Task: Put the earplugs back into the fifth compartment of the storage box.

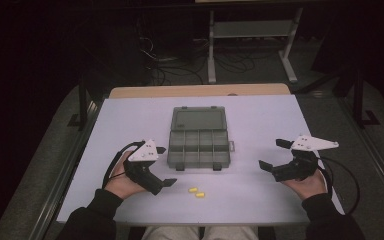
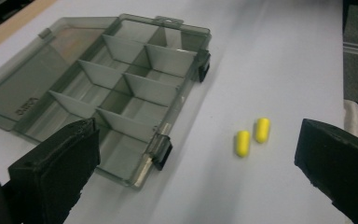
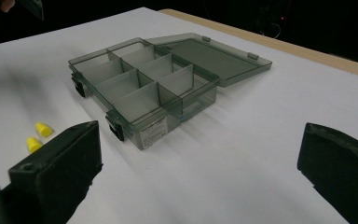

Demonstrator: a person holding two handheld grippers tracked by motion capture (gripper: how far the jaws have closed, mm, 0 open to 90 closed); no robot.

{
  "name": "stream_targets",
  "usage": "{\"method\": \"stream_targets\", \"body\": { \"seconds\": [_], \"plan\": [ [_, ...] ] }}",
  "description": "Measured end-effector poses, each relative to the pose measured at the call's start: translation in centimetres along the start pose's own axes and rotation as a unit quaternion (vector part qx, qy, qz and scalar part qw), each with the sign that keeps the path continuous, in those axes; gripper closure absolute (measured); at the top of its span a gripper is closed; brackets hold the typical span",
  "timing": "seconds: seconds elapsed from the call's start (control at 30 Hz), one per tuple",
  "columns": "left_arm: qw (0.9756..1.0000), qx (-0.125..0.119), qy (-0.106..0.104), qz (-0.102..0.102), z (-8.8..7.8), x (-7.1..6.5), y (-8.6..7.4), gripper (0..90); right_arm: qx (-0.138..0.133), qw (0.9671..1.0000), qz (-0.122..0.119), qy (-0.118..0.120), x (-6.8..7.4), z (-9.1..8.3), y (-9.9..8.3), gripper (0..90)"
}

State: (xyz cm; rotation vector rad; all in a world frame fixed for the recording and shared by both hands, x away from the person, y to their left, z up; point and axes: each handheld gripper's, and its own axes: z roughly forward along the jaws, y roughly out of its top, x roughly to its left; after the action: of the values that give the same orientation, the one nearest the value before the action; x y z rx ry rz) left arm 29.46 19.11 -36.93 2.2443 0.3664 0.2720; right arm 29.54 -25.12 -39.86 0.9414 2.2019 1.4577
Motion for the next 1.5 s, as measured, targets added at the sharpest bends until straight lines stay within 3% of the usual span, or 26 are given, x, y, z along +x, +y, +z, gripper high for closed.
{"method": "stream_targets", "body": {
  "seconds": [0.2, 0.5, 0.77, 0.83, 0.97, 1.03, 1.1, 1.23, 1.43, 1.5],
  "plan": [
    [0.9993, 0.028, -0.012, 0.02, 1.1, -0.6, 0.1, 0.0, 0.003, 1.0, -0.003, 0.003, 0.1, 0.1, 0.0, 0.0],
    [0.998, 0.047, -0.032, 0.028, 3.1, -1.4, 0.2, 0.0, 0.013, 0.9998, -0.009, 0.007, 0.3, 0.4, 0.0, 0.0],
    [0.9954, 0.065, -0.058, 0.041, 5.4, -2.2, 0.5, 3.1, 0.012, 0.9998, -0.01, 0.009, 0.3, 0.4, 0.0, 0.0],
    [0.9935, 0.074, -0.073, 0.045, 6.2, -2.4, 0.4, 5.4, 0.012, 0.9998, -0.01, 0.009, 0.3, 0.4, 0.0, 0.0],
    [0.9916, 0.087, -0.082, 0.049, 6.9, -2.5, 0.3, 6.9, 0.012, 0.9998, -0.01, 0.011, 0.3, 0.4, 0.0, 0.0],
    [0.9906, 0.089, -0.092, 0.048, 7.3, -2.5, 0.1, 14.1, 0.013, 0.9998, -0.009, 0.011, 0.3, 0.4, 0.0, 0.0],
    [0.988, 0.093, -0.111, 0.054, 7.7, -2.4, -0.1, 19.7, 0.013, 0.9998, -0.009, 0.012, 0.3, 0.4, 0.0, 0.0],
    [0.9845, 0.107, -0.127, 0.057, 8.2, -2.0, -0.4, 33.4, 0.014, 0.9998, -0.01, 0.013, 0.4, 0.4, 0.0, 0.0],
    [0.9822, 0.114, -0.137, 0.059, 8.7, -1.9, -0.5, 47.7, 0.014, 0.9998, -0.009, 0.013, 0.4, 0.4, 0.0, 0.0],
    [0.9825, 0.113, -0.135, 0.061, 8.7, -1.8, -0.5, 52.4, 0.014, 0.9998, -0.01, 0.013, 0.4, 0.4, 0.0, 0.0]
  ]
}}
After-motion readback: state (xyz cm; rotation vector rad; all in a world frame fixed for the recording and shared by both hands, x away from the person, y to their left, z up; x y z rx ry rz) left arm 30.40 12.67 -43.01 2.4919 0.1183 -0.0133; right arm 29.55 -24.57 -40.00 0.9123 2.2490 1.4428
